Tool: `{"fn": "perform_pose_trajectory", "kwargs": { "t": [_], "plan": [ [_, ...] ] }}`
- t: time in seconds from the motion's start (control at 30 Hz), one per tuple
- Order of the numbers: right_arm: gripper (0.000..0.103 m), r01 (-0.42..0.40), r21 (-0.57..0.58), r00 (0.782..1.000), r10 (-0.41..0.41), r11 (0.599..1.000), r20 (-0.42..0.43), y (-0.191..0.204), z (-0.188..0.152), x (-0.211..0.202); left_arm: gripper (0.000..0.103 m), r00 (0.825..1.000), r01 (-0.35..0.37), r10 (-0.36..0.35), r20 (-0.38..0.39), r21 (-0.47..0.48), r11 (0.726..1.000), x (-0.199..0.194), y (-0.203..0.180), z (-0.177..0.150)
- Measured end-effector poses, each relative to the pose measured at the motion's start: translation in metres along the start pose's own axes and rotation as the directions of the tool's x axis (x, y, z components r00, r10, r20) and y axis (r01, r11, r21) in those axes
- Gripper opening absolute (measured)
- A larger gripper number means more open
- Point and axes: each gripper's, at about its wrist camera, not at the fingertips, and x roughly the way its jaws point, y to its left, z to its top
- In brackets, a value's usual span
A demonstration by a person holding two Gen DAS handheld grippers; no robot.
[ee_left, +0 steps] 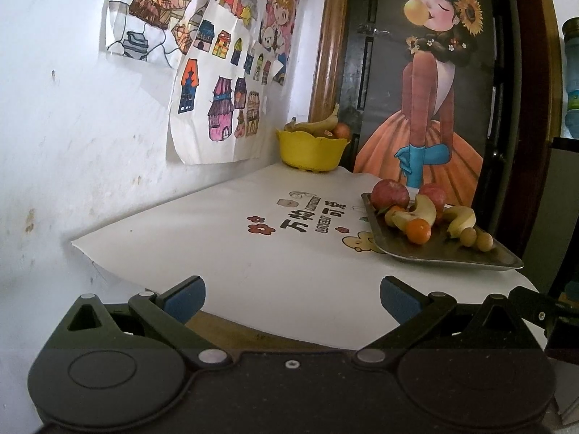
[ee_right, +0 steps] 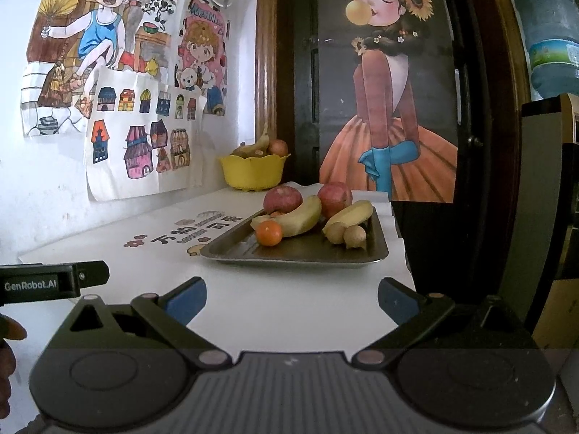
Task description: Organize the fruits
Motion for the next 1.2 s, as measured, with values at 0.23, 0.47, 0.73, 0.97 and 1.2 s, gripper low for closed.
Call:
{"fn": "perform_pose_trajectory", "kwargs": {
  "t": [0.23,0.47,0.73,0.97,1.2],
  "plan": [
    [0.103,0.000,0.001,1.000,0.000,1.000,-0.001,-0.0011,-0.0004,0.0001,0.102,1.000,0.000,0.000,0.000,0.000,1.000,0.0002,-0.0002,0.0000],
    [0.103,0.000,0.001,1.000,0.000,1.000,-0.001,-0.0014,-0.0004,0.0002,0.102,1.000,-0.001,0.001,-0.001,0.000,1.000,0.0002,-0.0004,0.0001],
    [0.103,0.000,0.002,1.000,0.000,1.000,-0.003,-0.0006,-0.0015,0.0001,0.102,1.000,-0.001,0.001,-0.001,0.000,1.000,0.0008,-0.0004,-0.0005],
    [0.103,0.001,0.003,1.000,-0.001,1.000,-0.003,-0.0004,-0.0017,0.0003,0.102,1.000,-0.001,0.001,-0.003,0.001,1.000,0.0012,-0.0006,-0.0012],
    [0.103,0.002,0.004,1.000,-0.002,1.000,-0.005,0.0000,-0.0018,0.0001,0.102,1.000,-0.001,0.001,-0.007,0.001,1.000,0.0031,-0.0006,-0.0028]
  ]
}}
